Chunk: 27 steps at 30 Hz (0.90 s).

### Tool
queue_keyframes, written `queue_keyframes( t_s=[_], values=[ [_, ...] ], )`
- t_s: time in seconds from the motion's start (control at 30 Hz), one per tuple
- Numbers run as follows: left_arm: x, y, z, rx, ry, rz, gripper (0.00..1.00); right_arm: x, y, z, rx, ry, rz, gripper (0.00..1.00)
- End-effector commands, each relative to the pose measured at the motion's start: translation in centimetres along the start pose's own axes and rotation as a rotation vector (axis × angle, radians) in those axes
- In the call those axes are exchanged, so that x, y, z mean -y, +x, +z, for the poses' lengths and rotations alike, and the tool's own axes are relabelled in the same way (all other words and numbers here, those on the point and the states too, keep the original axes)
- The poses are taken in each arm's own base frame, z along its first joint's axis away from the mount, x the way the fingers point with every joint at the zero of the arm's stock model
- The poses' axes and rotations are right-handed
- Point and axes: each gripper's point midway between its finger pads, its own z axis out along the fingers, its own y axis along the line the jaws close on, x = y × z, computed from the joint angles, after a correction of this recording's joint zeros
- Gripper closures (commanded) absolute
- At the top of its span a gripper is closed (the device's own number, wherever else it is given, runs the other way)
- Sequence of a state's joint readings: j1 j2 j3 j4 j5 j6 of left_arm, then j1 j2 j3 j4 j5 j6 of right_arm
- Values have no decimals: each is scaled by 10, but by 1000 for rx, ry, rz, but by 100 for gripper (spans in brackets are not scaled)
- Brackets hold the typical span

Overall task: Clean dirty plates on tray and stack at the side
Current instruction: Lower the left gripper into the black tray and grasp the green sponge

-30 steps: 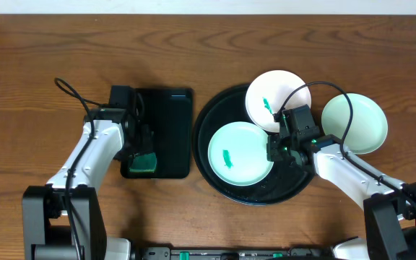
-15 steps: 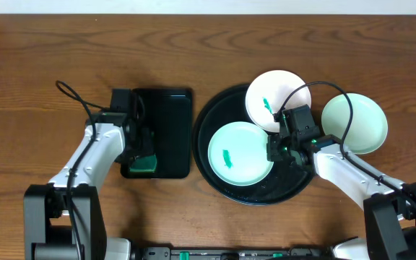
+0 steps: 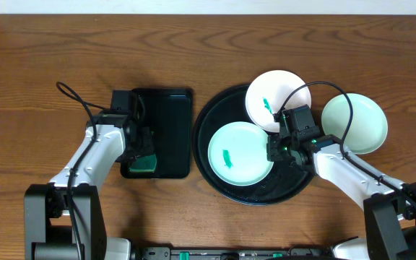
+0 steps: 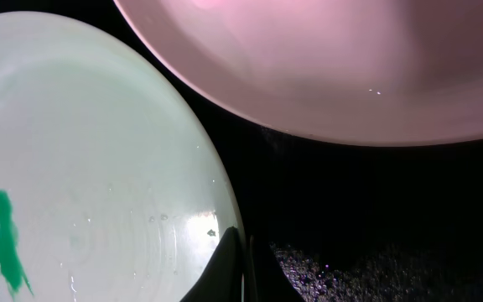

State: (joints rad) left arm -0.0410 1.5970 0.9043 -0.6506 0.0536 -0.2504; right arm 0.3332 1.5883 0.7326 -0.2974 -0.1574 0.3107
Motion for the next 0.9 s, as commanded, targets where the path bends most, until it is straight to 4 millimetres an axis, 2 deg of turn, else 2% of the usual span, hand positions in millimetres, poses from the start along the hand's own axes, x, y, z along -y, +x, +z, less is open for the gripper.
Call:
queue_keyframes(
  t_s=[0.0, 0.43, 0.53, 0.87],
  values=[
    [-1, 7, 5, -19, 0, -6, 51, 3, 0, -2, 6, 17, 5, 99],
    [-1, 13, 23, -68, -16, 0, 51, 3, 1, -2, 6, 16, 5, 99],
    [-1, 12, 23, -65, -14, 0, 65, 3, 1, -2, 6, 16, 5, 99],
    [-1, 12, 23, -65, -13, 0, 81, 2, 0, -2, 6, 16, 5, 99]
  ],
)
